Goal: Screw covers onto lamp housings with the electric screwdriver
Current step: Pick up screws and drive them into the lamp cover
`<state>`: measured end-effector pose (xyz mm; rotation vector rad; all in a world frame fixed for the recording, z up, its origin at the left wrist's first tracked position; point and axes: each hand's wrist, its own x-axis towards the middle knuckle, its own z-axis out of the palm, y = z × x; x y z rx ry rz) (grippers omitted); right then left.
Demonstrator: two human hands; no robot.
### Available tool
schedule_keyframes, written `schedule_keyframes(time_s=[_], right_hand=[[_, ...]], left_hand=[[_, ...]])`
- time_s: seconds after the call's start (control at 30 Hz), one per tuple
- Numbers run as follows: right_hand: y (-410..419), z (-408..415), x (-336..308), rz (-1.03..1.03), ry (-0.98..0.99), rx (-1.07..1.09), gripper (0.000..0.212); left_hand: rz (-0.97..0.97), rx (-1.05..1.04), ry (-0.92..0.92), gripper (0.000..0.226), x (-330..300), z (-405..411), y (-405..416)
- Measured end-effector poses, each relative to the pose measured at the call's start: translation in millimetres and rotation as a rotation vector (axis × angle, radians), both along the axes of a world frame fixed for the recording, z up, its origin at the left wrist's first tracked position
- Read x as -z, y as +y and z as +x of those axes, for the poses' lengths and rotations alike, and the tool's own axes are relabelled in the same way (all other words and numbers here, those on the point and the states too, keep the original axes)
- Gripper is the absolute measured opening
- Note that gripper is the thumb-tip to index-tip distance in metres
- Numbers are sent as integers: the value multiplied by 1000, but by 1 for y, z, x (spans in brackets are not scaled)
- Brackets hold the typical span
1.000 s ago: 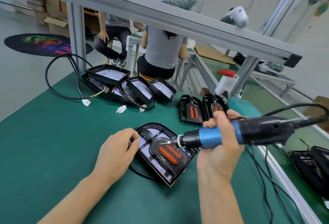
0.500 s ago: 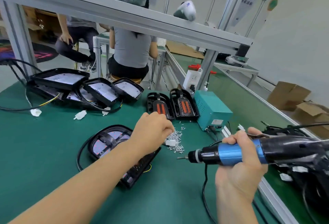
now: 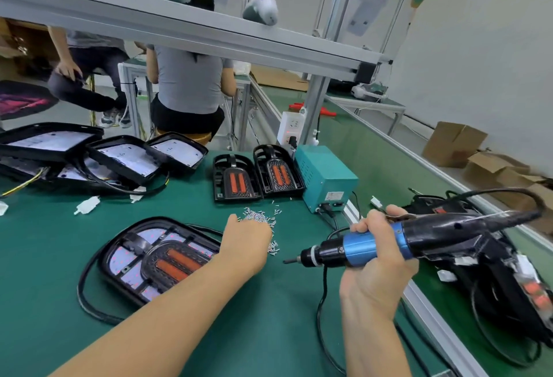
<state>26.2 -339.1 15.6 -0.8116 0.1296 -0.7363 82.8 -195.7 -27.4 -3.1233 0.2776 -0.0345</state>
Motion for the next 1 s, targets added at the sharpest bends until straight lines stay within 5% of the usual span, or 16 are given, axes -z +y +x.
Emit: schedule_keyframes(time_s=[0.5,0.67,1.0], right_hand=[[3,10,3,-59,-25,29,26],[4,8,3,-56,-25,28,26],[8,11,-7,-63,-72,12,25]], left_hand=[[197,128,27,33,-1,4,-3],[313,187,-7,19,5,1,-3],[179,109,-136,19,-1,0,6]])
